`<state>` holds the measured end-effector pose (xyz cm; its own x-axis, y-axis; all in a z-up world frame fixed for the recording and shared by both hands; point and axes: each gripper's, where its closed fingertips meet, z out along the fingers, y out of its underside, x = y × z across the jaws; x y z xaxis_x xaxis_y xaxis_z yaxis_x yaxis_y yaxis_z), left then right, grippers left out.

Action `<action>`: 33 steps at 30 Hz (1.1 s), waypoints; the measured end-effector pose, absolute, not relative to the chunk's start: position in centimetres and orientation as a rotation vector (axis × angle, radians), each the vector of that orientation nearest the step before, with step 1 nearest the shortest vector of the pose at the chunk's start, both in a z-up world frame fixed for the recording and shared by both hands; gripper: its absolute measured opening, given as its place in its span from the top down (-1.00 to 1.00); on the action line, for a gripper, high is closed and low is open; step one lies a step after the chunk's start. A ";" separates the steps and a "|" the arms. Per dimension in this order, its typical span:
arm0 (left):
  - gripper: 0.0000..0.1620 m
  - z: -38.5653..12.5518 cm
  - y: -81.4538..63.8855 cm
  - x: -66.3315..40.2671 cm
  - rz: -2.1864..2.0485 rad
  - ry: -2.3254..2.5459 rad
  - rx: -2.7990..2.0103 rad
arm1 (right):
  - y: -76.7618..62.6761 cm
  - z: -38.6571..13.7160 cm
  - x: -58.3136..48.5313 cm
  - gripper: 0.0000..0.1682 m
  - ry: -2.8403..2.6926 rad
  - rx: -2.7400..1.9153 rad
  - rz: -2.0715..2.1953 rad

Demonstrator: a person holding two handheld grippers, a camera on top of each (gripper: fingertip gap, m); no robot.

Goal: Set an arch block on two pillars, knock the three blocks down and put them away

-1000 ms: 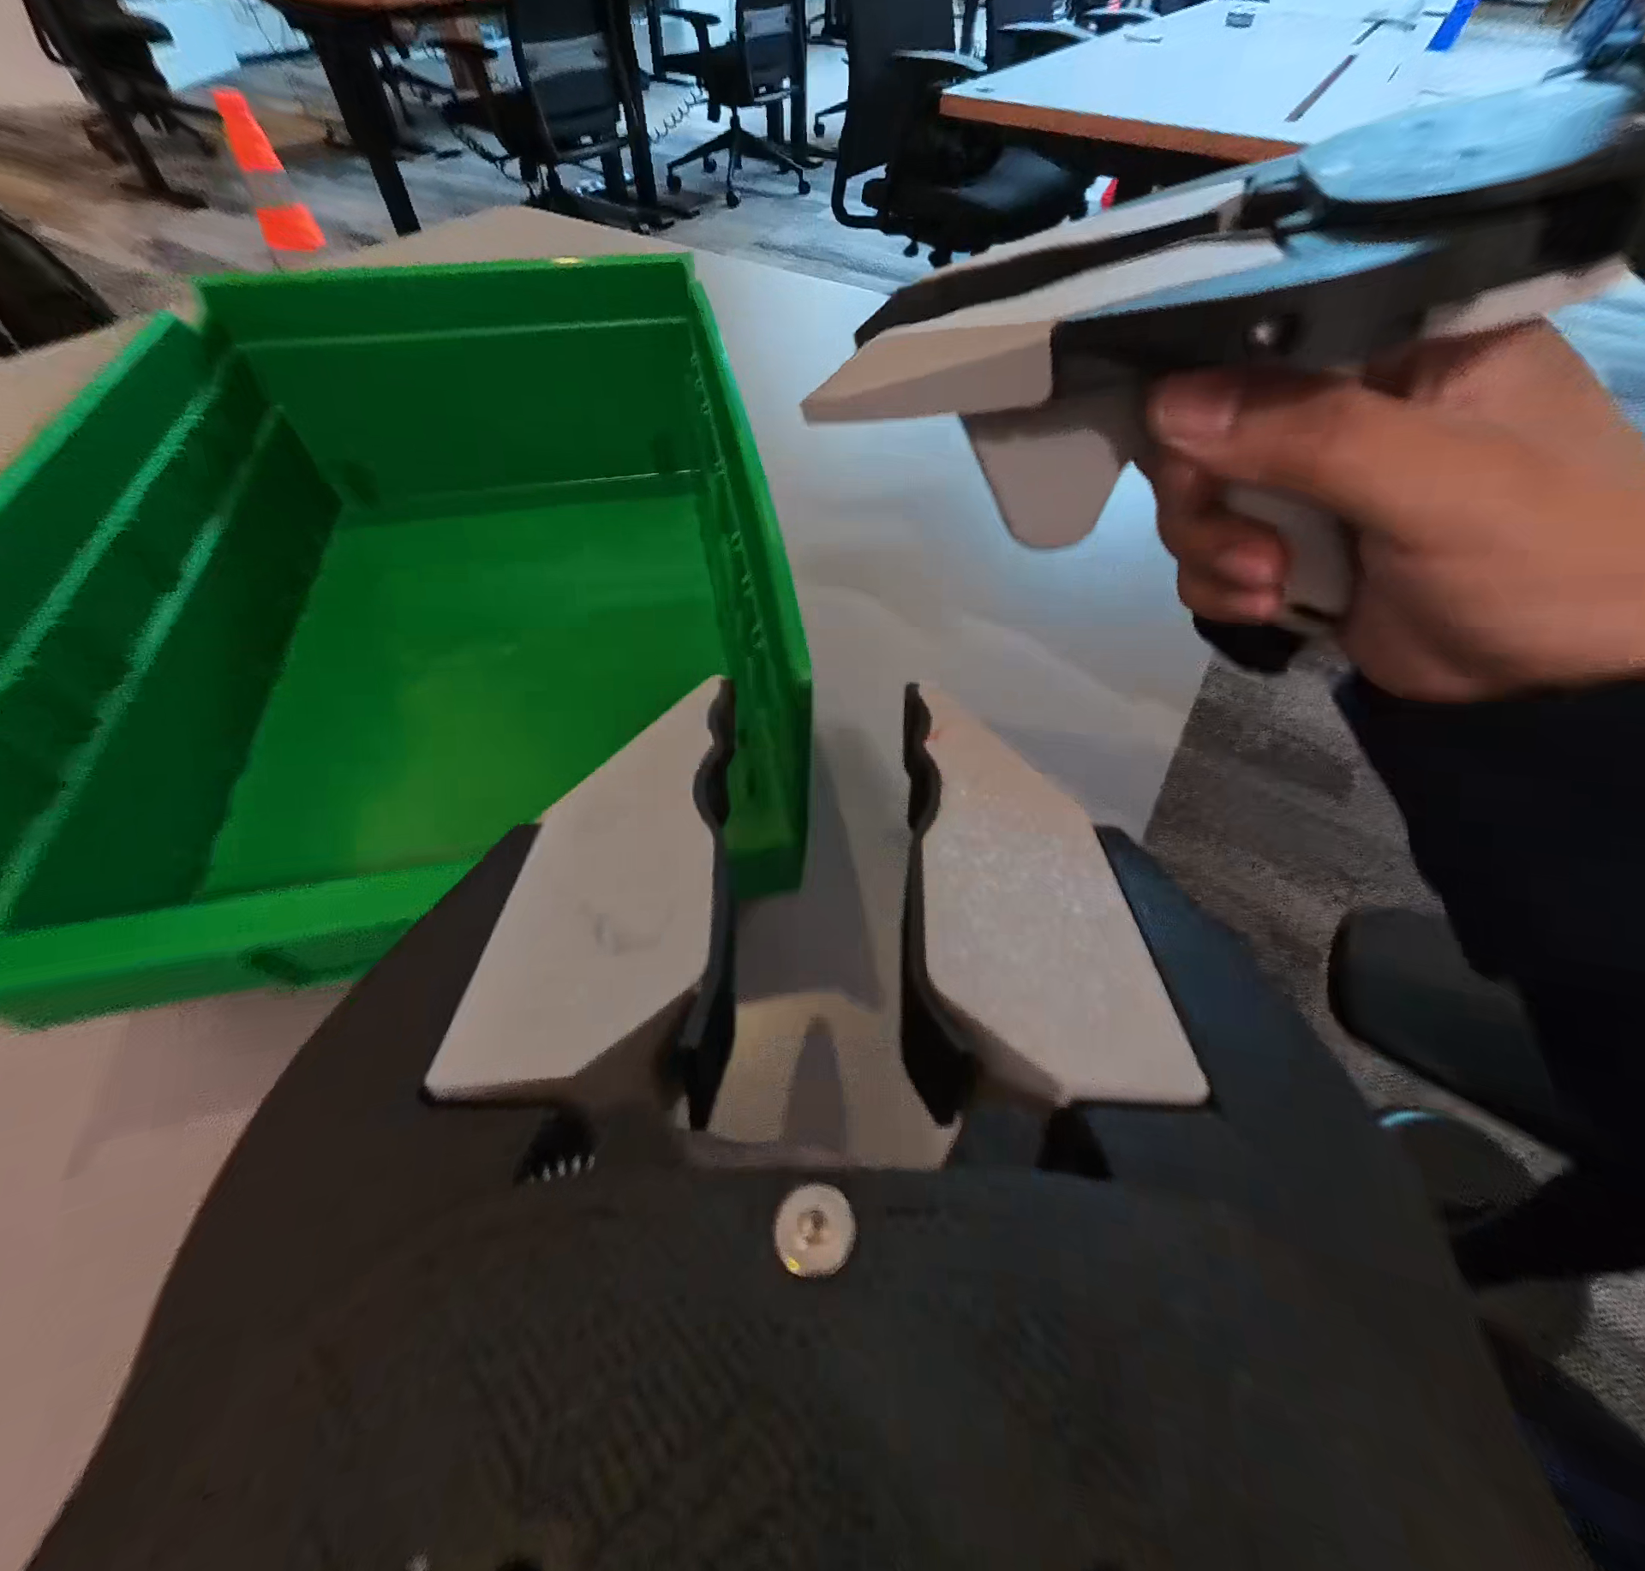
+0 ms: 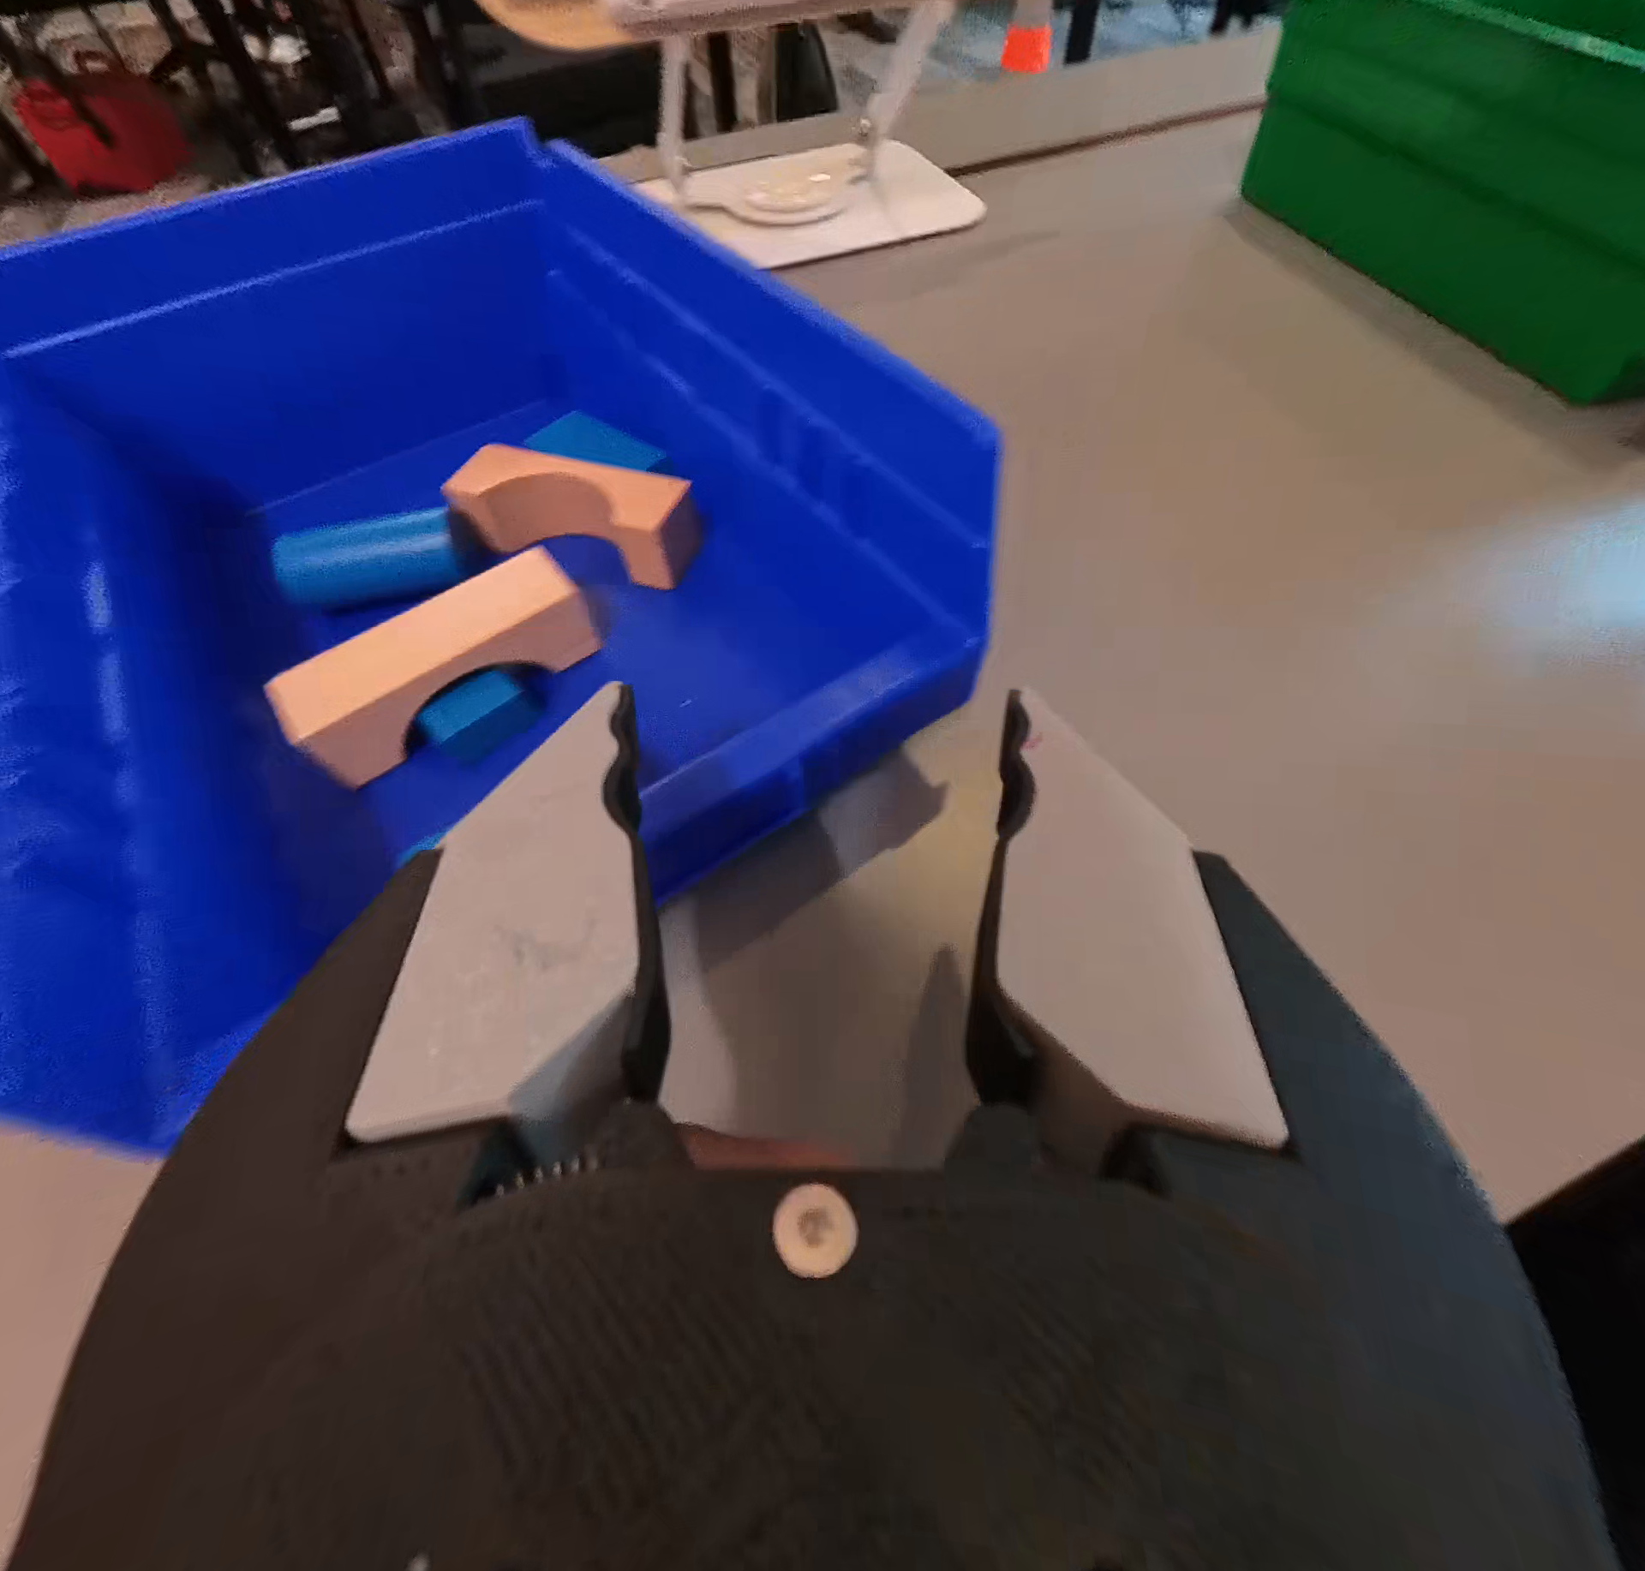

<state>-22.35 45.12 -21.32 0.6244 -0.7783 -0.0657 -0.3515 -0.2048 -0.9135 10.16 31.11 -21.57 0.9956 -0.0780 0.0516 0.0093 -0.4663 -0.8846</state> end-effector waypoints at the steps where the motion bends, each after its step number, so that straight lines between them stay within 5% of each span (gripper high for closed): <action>1: -0.03 -21.5 44.8 -20.7 -0.493 0.946 -1.791 | 32.3 -22.1 10.6 -0.01 0.062 -2.068 -0.164; 4: -0.02 -22.3 45.0 -16.3 -0.466 1.008 -1.794 | 34.8 -24.3 12.2 0.15 0.097 -2.136 -0.305; 6: 0.26 -22.3 46.4 -15.3 -0.383 1.004 -1.770 | 35.0 -24.8 13.8 0.71 0.074 -2.130 -0.445; 7: 0.59 -22.2 47.2 -15.5 -0.324 1.011 -1.741 | 34.9 -24.8 14.0 0.77 0.047 -2.124 -0.452; 19: 0.96 -22.1 51.5 -24.1 -0.103 0.843 -1.740 | 29.6 -24.4 20.8 0.91 0.188 -2.078 -0.703; 27: 0.98 -22.0 51.1 -25.2 -0.168 0.780 -1.754 | 29.4 -24.2 20.6 0.94 0.174 -2.065 -0.834; 33: 0.94 -21.9 50.2 -22.5 -0.257 0.785 -1.772 | 28.9 -22.5 19.5 0.74 0.113 -1.954 -0.874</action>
<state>-22.52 50.21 -21.94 0.7545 -0.6223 -0.2087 -0.3789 -0.1533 -0.9127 19.52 28.93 -22.50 0.7393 -0.4164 0.5291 0.2689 -0.5379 -0.7990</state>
